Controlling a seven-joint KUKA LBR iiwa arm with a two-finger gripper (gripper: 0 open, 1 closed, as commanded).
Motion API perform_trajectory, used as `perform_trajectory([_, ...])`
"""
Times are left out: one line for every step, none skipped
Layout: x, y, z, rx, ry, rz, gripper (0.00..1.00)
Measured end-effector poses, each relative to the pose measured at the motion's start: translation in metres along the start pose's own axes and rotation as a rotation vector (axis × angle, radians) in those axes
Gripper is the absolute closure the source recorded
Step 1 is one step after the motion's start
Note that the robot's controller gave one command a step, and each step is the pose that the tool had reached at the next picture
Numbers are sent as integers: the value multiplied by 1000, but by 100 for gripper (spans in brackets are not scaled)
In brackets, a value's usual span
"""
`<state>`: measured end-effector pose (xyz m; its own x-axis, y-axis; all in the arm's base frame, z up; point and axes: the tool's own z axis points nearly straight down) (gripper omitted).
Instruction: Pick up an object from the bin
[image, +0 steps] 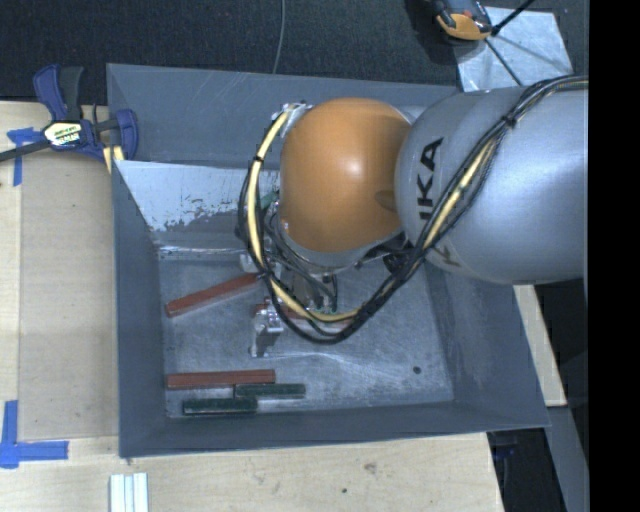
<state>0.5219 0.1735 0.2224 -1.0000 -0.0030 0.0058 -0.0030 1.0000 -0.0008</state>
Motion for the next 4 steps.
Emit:
perform_trajectory([-2,-1,-5,-2,-8,3,0])
perform_trajectory([-62,26,141,-5,-19,-2,100])
perform_trajectory([-62,26,141,-6,-19,-2,100])
perform_trajectory([-52,25,104,0,-3,-4,100])
